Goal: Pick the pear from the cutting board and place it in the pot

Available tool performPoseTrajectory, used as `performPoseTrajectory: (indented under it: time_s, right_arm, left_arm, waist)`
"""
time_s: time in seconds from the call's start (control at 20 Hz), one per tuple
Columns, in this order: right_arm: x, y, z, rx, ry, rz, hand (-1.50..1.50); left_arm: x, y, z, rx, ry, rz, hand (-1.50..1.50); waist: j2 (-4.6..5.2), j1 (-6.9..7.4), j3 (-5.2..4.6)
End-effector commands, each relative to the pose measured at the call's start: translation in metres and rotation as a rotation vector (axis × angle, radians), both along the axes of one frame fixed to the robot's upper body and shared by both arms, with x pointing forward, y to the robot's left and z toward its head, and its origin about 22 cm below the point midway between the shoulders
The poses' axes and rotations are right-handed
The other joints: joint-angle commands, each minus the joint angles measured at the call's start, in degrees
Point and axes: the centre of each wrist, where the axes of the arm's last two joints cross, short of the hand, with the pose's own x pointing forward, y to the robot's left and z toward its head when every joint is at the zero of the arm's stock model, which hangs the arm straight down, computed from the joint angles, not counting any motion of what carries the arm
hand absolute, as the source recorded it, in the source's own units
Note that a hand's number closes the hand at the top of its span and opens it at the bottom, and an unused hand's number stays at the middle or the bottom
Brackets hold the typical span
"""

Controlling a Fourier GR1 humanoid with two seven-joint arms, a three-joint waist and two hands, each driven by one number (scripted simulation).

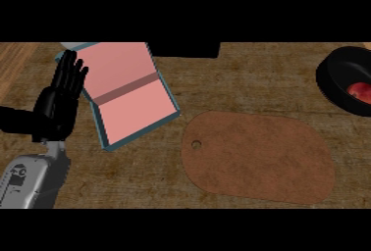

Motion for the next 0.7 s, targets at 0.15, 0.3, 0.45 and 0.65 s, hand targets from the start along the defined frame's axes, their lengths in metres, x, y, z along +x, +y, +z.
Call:
performPoseTrajectory:
  time_s: [0.15,0.3,0.45,0.65]
  right_arm:
    - [-0.032,-0.034,0.011,0.135,-0.101,-0.059,-1.50]
    - [-0.062,-0.055,0.002,0.156,-0.136,-0.066,-1.50]
    - [-0.077,-0.069,0.015,0.154,-0.125,-0.080,-1.50]
    - [-0.092,-0.079,0.012,0.148,-0.133,-0.095,-1.50]
  left_arm:
    - [0.005,-0.001,0.004,-0.009,-0.002,-0.007,0.00]
    - [-0.001,-0.003,-0.002,0.005,-0.010,0.009,0.00]
    - [-0.002,0.012,0.005,-0.003,-0.026,-0.002,0.00]
    - [0.001,-0.008,0.000,-0.024,-0.033,0.010,0.00]
  waist:
    - [0.49,0.24,0.15]
    - [0.47,-0.10,0.29]
    - [0.49,0.49,0.29]
    - [0.79,0.05,0.43]
